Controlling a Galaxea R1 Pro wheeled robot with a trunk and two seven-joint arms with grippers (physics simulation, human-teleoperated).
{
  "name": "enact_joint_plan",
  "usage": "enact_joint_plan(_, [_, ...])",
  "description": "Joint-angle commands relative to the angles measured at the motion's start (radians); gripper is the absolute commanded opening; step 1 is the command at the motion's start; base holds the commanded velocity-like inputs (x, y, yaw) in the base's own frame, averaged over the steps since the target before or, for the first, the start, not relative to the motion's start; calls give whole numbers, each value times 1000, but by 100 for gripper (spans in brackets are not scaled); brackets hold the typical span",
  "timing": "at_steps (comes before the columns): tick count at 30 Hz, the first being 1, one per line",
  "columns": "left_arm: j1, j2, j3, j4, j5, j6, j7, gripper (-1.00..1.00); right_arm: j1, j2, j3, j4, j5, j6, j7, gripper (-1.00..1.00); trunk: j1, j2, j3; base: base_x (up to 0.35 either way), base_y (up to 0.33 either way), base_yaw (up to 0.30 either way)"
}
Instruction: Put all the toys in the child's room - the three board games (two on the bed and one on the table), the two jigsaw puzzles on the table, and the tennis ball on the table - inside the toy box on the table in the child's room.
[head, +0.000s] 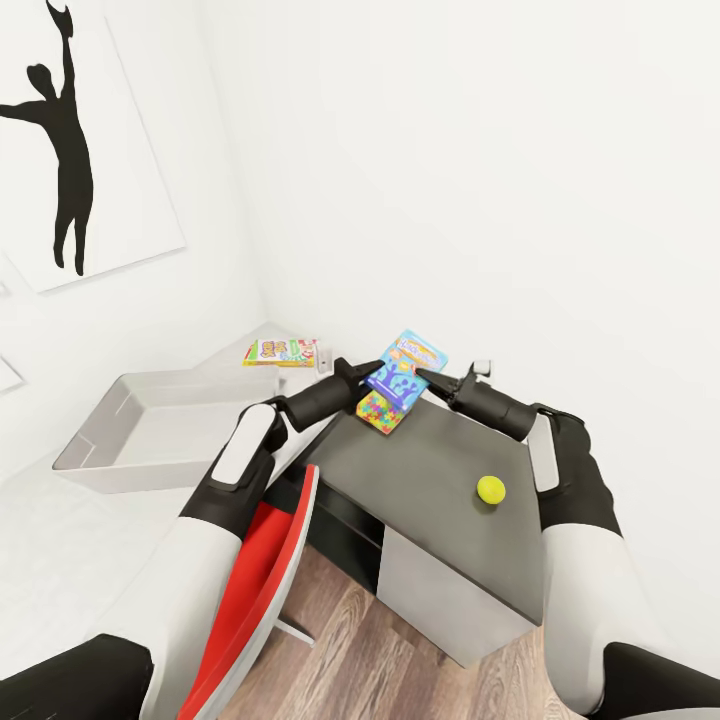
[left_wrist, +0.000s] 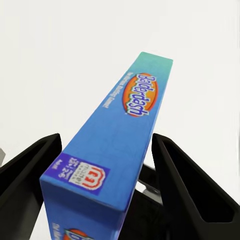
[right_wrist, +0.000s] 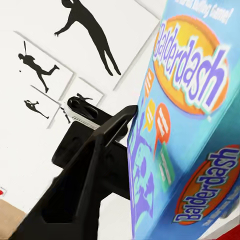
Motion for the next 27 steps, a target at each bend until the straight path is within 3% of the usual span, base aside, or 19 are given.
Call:
enact_joint_plan(1, [-1, 0, -1, 30, -42, 2, -5, -100, -2, 2, -2, -1, -30, 27, 15, -100, 1, -2, -2, 0, 0, 0])
enact_joint_plan(27, [-1, 0, -1, 36, -42, 3, -6, -100, -4, 6, -2, -4, -30, 28, 44, -100, 1, -2, -2, 0, 0, 0])
